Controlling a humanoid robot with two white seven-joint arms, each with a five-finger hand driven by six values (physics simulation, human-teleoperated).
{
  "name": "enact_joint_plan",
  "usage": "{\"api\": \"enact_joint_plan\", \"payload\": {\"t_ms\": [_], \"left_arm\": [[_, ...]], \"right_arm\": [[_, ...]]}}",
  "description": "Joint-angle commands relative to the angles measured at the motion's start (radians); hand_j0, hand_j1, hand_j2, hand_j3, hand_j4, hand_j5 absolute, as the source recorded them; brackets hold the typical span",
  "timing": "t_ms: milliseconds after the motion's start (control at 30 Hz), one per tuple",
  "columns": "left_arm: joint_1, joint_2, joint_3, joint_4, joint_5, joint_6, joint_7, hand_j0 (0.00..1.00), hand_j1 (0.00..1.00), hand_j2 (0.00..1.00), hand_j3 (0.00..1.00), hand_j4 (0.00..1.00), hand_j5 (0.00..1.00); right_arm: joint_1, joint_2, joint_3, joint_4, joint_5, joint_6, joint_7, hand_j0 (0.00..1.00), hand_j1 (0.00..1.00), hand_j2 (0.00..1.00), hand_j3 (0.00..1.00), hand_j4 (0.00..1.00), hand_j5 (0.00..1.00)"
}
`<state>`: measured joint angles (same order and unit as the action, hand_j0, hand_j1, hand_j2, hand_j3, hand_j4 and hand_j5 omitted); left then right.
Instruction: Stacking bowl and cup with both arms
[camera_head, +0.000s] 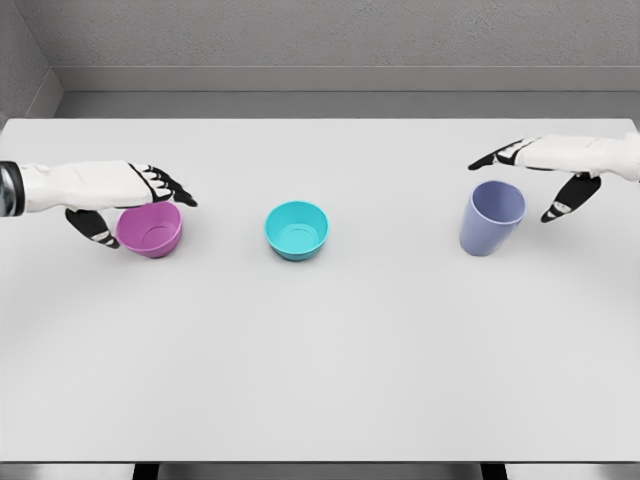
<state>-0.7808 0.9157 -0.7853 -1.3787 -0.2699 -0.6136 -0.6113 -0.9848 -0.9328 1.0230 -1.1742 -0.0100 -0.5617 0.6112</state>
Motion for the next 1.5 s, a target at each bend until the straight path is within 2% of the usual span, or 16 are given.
{"api": "enact_joint_plan", "payload": {"t_ms": [0,167,300,433,533,800,1267,1467], "left_arm": [[0.000,0.005,0.001,0.001,0.004,0.003,0.000,1.00,1.00,1.00,1.00,1.00,1.00],[-0.002,0.003,0.003,0.006,0.006,0.003,0.000,1.00,1.00,1.00,1.00,1.00,1.00],[0.005,0.000,0.005,0.061,0.008,0.003,0.000,1.00,1.00,1.00,1.00,1.00,1.00],[0.003,-0.011,0.006,0.061,0.008,0.003,0.000,1.00,1.00,1.00,1.00,1.00,1.00],[0.040,-0.011,0.060,0.061,0.009,0.003,0.000,1.00,1.00,1.00,1.00,1.00,1.00],[0.044,-0.011,0.080,0.059,0.009,0.003,0.000,1.00,1.00,1.00,1.00,1.00,1.00],[0.060,-0.026,0.081,0.064,-0.003,0.003,0.000,1.00,1.00,1.00,1.00,1.00,1.00],[0.060,-0.038,0.081,0.092,-0.003,0.003,0.000,1.00,1.00,1.00,1.00,1.00,1.00]], "right_arm": [[0.000,0.003,0.005,-0.001,-0.005,0.005,0.000,1.00,1.00,1.00,1.00,1.00,1.00],[0.002,0.014,0.012,-0.005,-0.004,0.003,0.000,1.00,1.00,1.00,1.00,1.00,1.00],[0.000,0.016,0.012,-0.010,-0.002,0.000,0.000,1.00,1.00,1.00,1.00,1.00,1.00],[0.000,0.017,0.026,-0.024,-0.001,0.000,0.000,1.00,1.00,1.00,1.00,1.00,1.00],[0.000,0.017,0.026,-0.024,0.001,0.002,0.000,1.00,1.00,1.00,1.00,1.00,1.00],[-0.002,0.034,0.046,-0.021,0.005,0.006,0.000,1.00,1.00,1.00,1.00,1.00,1.00],[-0.005,0.045,0.054,-0.022,0.007,0.011,0.000,1.00,1.00,1.00,1.00,1.00,1.00],[-0.005,0.037,0.055,-0.024,0.008,0.005,0.000,1.00,1.00,1.00,1.00,1.00,1.00]]}}
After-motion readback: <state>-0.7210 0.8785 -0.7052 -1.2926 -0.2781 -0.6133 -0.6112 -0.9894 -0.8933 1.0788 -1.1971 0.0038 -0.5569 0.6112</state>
